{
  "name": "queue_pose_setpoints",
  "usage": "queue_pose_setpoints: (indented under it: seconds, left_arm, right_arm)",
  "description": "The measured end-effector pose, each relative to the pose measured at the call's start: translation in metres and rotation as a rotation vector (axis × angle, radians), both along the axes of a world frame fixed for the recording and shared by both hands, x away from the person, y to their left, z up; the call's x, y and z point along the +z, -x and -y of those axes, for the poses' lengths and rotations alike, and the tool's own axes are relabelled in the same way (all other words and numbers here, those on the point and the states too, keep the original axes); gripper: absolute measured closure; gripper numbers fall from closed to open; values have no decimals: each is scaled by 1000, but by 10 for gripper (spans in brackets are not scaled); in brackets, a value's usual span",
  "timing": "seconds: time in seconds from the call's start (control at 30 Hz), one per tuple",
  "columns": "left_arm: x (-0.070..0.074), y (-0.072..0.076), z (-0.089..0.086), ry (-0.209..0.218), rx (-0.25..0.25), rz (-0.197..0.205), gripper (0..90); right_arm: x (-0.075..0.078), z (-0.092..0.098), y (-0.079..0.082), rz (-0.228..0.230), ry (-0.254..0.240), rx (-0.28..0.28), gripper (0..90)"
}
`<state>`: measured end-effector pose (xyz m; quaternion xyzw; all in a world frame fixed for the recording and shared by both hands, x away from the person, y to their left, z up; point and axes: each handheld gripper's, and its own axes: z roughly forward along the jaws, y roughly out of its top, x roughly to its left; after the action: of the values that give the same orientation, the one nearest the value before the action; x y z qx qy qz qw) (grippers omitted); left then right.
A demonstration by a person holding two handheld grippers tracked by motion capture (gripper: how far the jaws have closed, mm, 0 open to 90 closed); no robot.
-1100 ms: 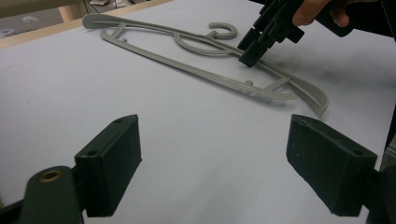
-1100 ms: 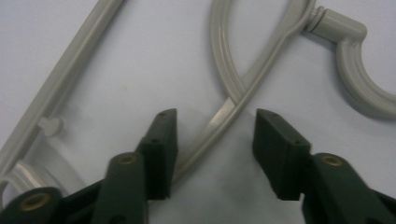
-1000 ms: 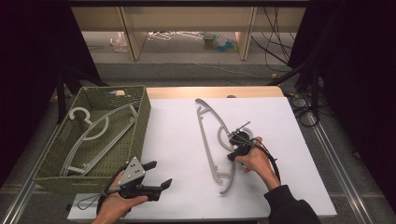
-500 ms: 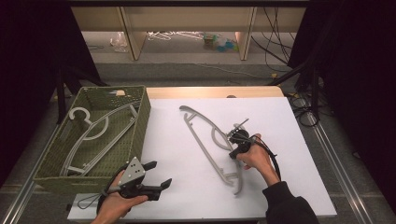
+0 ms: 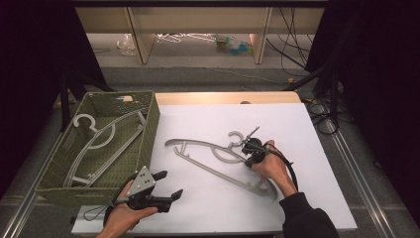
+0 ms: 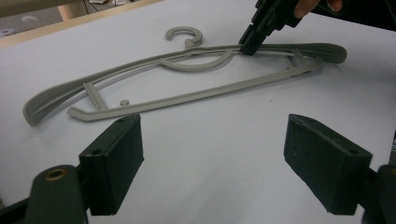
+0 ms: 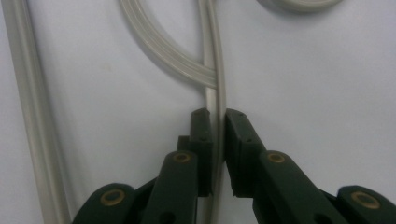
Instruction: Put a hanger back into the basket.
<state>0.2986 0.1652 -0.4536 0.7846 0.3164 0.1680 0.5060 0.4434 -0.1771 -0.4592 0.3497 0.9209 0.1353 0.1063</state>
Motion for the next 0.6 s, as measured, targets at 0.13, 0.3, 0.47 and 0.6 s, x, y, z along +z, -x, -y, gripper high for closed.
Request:
queue_pose_setpoints:
  seconds: [0.13, 0.3, 0.47, 0.6]
  left_arm:
    - [0, -3, 1, 0, 2, 7, 196]
    - [2, -12, 1, 8, 36, 17, 197]
    - [7, -27, 8, 0, 36, 33, 246]
    - [14, -35, 19, -17, 50, 11, 246]
  right_arm:
    - [12, -5, 8, 87, 56, 82, 825]
    - [25, -6, 21, 143, 74, 141, 825]
    - [36, -8, 38, 191, 86, 194, 824]
    - [44, -12, 50, 225, 83, 234, 824]
